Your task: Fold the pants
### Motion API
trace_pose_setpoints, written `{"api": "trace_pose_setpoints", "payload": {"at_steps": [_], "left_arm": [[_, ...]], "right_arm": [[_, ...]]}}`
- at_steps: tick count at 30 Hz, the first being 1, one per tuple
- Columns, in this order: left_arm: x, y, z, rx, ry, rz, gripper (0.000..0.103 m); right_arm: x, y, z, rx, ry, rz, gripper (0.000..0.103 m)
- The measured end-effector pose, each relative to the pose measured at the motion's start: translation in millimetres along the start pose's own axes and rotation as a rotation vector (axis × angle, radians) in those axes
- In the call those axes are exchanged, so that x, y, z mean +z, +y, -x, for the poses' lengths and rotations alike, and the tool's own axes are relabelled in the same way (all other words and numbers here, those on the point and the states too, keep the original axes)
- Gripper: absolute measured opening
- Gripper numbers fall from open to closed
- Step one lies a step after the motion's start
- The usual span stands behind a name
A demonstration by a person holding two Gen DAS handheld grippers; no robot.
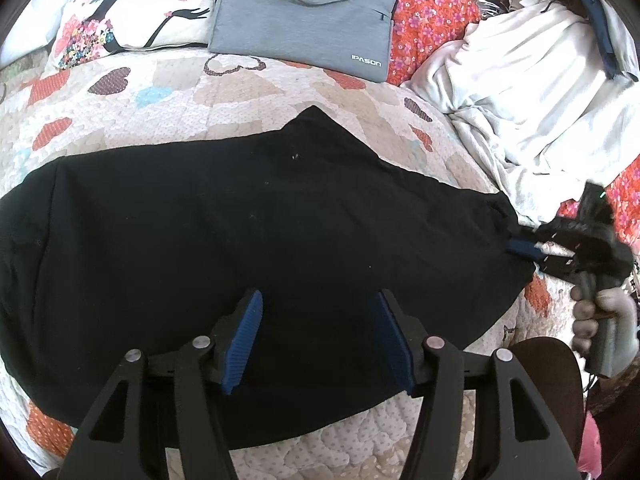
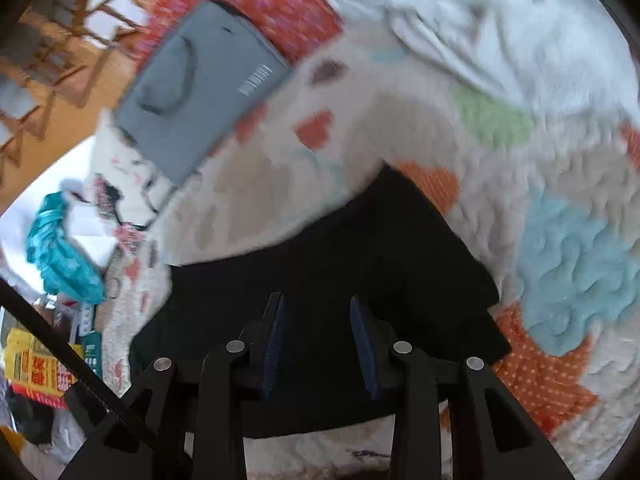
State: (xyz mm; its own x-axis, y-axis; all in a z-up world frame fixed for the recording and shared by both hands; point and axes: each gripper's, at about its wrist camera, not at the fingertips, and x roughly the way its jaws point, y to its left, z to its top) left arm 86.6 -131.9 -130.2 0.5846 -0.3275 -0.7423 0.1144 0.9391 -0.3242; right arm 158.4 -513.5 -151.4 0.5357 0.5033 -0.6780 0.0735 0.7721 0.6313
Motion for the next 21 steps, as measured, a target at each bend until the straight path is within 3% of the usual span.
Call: {"api": "trace_pose_setpoints", "payload": {"at_steps": [2, 4, 6, 10, 12, 13, 14, 15, 16, 18, 21], "left_arm": [[0, 0, 0, -0.009, 0.001, 0.007, 0.059], [1, 2, 0, -0.026, 0.003, 0.013, 0.063], [1, 1, 0, -0.033, 0.005, 0.012, 0.065], [2, 2, 0, -0.039, 0.006, 0.021, 0.065], [2, 4, 1, -0.049, 0.007, 0.032, 0.065], [2, 4, 1, -0.053, 0.008, 0.033, 0.065], [2, 4, 2, -0.055, 0.011, 0.031, 0.065], [3, 5, 2, -0.058, 0.014, 0.029, 0.065], [3, 5, 2, -0.061, 0.018, 0.03, 0.065], [4, 8, 4, -0.069, 0.031, 0.037, 0.065], [6, 5, 11, -0.064, 0.065, 0.051, 0.065]], "right_arm": [[-3, -23, 1, 0.06, -0.009, -0.081, 0.021], [-4, -34, 7, 0.076, -0.018, -0.128, 0.015], [-4, -37, 19, 0.069, -0.036, -0.139, 0.016], [3, -17, 68, -0.089, -0.149, -0.015, 0.035], [6, -6, 98, -0.127, -0.224, 0.043, 0.037], [4, -1, 116, -0.148, -0.278, 0.074, 0.043], [1, 1, 129, -0.156, -0.318, 0.09, 0.063], [-1, 1, 139, -0.153, -0.354, 0.096, 0.072], [-5, -4, 150, -0.121, -0.382, 0.08, 0.091], [-7, -18, 155, -0.054, -0.345, 0.016, 0.093], [-17, -47, 148, 0.004, -0.26, -0.059, 0.088]]}}
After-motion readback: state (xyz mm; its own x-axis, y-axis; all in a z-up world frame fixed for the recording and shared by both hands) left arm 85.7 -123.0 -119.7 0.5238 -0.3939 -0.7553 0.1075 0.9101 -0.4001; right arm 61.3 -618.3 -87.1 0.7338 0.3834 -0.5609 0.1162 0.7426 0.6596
